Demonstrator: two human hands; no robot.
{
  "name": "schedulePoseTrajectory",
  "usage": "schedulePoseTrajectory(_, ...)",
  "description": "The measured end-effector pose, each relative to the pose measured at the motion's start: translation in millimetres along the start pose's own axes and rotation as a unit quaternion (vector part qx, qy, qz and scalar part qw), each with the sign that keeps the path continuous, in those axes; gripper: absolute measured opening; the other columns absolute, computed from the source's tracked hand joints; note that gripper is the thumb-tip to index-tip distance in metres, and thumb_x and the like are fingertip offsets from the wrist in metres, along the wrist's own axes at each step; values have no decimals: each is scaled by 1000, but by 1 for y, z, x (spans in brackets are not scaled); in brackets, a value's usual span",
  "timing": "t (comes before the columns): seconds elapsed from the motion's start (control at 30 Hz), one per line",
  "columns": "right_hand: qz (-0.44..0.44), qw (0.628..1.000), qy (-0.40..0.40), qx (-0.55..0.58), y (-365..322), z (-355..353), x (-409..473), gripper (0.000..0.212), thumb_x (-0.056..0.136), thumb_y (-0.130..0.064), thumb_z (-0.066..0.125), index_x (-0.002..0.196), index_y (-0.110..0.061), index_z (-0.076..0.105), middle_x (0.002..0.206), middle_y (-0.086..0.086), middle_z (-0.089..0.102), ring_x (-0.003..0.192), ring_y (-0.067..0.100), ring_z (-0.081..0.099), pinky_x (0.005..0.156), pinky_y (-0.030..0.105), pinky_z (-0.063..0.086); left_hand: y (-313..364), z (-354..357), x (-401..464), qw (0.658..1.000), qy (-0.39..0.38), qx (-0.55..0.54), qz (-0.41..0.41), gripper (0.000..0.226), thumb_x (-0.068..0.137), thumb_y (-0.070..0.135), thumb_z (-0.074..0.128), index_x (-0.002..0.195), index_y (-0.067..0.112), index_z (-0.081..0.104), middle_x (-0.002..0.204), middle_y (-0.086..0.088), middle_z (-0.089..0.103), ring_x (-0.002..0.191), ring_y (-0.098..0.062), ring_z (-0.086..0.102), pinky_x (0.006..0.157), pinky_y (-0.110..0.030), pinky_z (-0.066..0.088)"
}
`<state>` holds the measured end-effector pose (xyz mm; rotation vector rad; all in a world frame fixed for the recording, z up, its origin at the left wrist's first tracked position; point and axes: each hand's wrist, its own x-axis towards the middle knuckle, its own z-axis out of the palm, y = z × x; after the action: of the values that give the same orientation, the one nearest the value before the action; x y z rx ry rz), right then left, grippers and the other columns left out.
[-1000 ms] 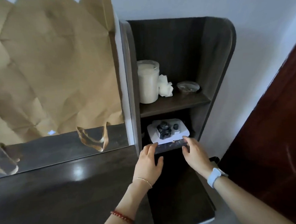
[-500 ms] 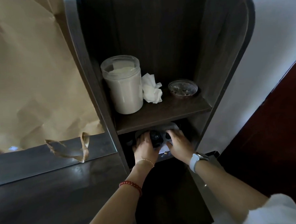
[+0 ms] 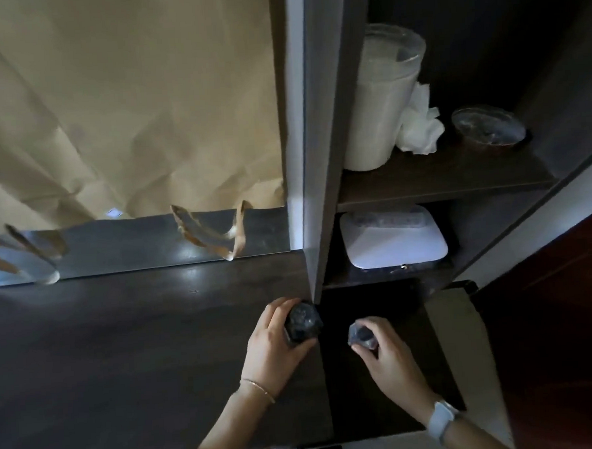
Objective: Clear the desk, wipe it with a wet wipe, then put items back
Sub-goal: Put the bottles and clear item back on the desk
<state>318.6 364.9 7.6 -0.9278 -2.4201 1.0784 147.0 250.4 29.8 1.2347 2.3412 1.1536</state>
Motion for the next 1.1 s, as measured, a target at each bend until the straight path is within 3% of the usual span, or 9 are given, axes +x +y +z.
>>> schedulePoseTrajectory(0.13,-11,995,-92,-31,-43,54,29,41,85,-14,63,124,-14,49,120,-10,47,107,5,51,88,1,31,-54,-41,4,995,22,-7,-97,62,54,10,84,110,14,59,108,9,50,101,-7,51,87,-4,30)
schedulePoseTrajectory(0.23,-21,992,-79,-96,-66,93,74,42,86,-12,59,125,-9,47,125,5,49,112,19,51,91,20,36,-92,-53,28,990,16,-6,-137,64,55,12,83,112,14,57,113,3,56,106,-16,54,89,-12,33)
schedulePoseTrajectory(0.37,32,974,-77,-209,-74,116,134,31,86,-8,56,115,-9,47,120,8,46,103,28,52,80,36,42,-116,-43,64,990,-32,-5,-140,67,59,11,81,120,9,52,123,-7,55,119,-24,43,97,-15,25)
schedulePoseTrajectory(0.47,55,960,-80,-262,-69,116,158,30,85,-4,54,113,-11,48,117,7,46,97,30,53,70,38,41,-120,-29,84,990,-63,-19,-122,69,60,9,80,123,9,50,127,-6,53,122,-23,39,98,-15,23)
schedulePoseTrajectory(0.67,98,946,-80,-298,-65,120,172,39,79,10,47,112,-9,48,116,11,40,94,32,51,69,41,46,-122,-11,113,992,-67,-30,-106,65,64,9,78,122,13,51,123,-2,56,120,-21,41,97,-25,32)
schedulePoseTrajectory(0.93,108,941,-69,-312,-59,125,177,43,77,11,46,116,-8,46,117,14,39,102,32,45,79,43,46,-115,-2,126,990,-85,-14,-113,70,72,5,71,134,10,39,140,-8,41,130,-23,34,104,-25,26)
schedulePoseTrajectory(1.1,108,956,-29,-272,-61,129,166,64,80,7,47,138,-11,26,133,11,32,117,28,40,93,38,43,-106,-7,115,988,-72,-40,-133,69,76,1,65,136,10,34,140,-14,31,128,-28,37,100,-29,35)
